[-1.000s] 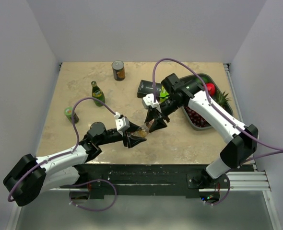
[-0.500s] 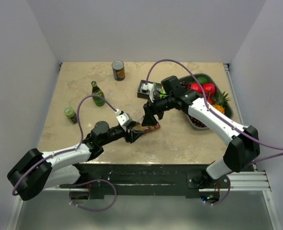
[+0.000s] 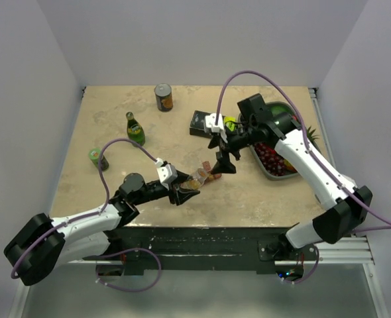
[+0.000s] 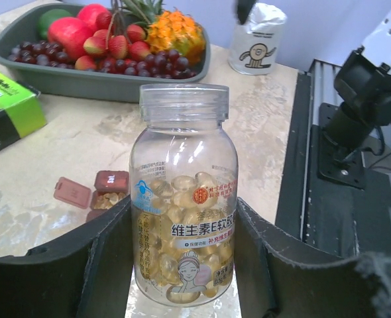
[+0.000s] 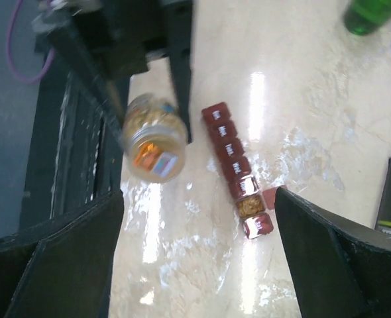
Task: Sort the pills into containers
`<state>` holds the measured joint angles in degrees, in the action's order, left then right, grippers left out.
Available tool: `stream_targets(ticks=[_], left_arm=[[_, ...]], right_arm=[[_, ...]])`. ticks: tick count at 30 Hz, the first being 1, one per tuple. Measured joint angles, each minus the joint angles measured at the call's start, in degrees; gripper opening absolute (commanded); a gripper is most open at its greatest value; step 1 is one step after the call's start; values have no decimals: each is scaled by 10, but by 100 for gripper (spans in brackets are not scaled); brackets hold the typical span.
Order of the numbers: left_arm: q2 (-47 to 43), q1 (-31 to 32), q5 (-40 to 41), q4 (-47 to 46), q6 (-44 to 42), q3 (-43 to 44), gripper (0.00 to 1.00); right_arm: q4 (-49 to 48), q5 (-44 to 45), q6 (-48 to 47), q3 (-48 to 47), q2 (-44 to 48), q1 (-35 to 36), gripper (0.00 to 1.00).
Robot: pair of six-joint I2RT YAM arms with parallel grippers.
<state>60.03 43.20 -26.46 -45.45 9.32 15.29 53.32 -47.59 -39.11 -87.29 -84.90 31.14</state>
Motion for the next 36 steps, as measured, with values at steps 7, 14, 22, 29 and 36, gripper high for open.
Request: stream_targets(ticks=[7, 14, 22, 29, 36], left_arm=[[-6, 0, -48, -8, 2, -2, 0], [3, 1, -78, -34, 19, -2, 0], [15, 1, -89, -64, 37, -2, 0], [15, 1, -88, -71, 39, -2, 0], [16, 0, -64, -53, 46, -2, 0]], right_arm=[[152, -66, -265, 8, 30, 3, 99], [198, -126, -370, 15, -15, 11, 96], [196, -151, -380, 16, -37, 41, 73], [150, -148, -307, 26, -36, 43, 44], [58, -114, -160, 55, -23, 50, 22]])
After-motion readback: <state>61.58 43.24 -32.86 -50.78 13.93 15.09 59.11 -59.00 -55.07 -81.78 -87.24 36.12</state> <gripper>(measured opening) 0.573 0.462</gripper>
